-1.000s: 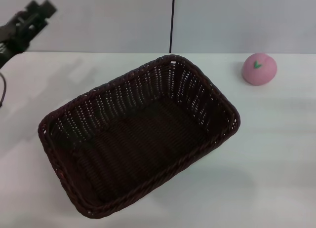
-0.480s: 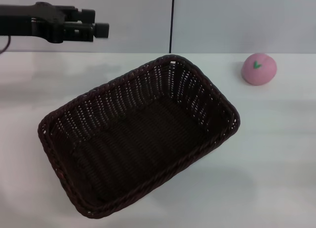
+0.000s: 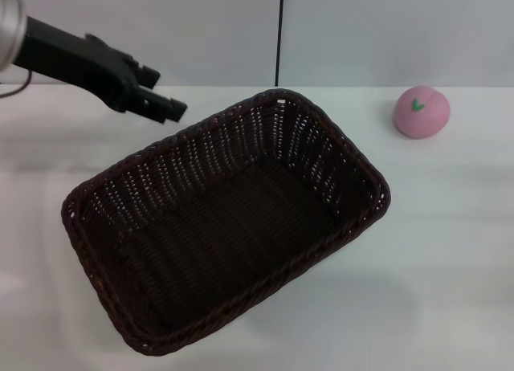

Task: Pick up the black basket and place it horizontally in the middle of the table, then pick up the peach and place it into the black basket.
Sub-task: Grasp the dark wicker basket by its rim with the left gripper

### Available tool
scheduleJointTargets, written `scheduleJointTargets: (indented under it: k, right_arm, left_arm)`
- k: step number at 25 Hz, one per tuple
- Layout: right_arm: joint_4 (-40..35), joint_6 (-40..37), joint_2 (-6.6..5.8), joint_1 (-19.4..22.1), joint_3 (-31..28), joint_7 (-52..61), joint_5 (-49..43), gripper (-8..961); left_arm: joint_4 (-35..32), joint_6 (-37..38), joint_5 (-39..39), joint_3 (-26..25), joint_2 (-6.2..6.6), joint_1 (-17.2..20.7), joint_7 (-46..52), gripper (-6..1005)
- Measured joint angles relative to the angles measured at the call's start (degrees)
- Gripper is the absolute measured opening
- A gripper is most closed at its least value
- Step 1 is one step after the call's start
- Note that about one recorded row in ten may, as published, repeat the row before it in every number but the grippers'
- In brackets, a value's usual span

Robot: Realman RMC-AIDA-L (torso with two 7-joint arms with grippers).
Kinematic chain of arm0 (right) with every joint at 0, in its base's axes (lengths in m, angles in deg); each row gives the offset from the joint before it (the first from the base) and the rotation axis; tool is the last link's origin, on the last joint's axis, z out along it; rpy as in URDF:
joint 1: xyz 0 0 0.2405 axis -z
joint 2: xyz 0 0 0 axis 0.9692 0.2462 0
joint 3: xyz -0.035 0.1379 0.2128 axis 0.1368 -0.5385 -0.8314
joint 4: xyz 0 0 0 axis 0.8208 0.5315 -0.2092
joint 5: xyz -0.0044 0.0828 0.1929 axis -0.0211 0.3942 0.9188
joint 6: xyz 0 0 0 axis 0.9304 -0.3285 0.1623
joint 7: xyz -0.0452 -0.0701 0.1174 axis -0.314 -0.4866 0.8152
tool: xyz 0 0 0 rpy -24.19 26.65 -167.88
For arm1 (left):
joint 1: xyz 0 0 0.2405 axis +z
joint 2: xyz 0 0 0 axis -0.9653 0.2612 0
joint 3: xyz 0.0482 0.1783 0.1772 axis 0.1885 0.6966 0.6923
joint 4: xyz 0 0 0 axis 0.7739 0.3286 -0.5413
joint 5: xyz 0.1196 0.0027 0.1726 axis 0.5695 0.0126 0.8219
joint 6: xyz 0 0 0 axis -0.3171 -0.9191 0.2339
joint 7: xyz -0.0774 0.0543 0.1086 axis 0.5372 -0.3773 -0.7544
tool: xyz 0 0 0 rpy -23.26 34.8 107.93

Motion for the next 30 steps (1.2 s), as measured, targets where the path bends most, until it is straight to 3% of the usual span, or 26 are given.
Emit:
scheduleJointTargets:
  k: [3, 8, 25, 30]
  right_arm:
    - [0.0, 0.3, 0.00, 0.0, -0.1, 0.0, 0.0, 560]
    - [0.0, 0.9, 0.00, -0.4, 0.1, 0.0, 0.0, 560]
    - [0.4, 2.1, 0.00, -0.8, 0.1, 0.0, 0.0, 560]
    - [0.4, 2.1, 0.00, -0.8, 0.1, 0.0, 0.0, 559]
  left_arm:
    - [1.2, 0.1, 4.7, 0.0, -1.76, -1.3, 0.2, 723]
    - [2.3, 0.0, 8.5, 0.1, -2.64, -1.8, 0.2, 723]
    - [7.7, -2.9, 12.8, 0.6, -2.55, -2.3, 0.6, 720]
    - [7.8, -2.1, 16.7, 2.0, -2.69, -4.2, 1.0, 719]
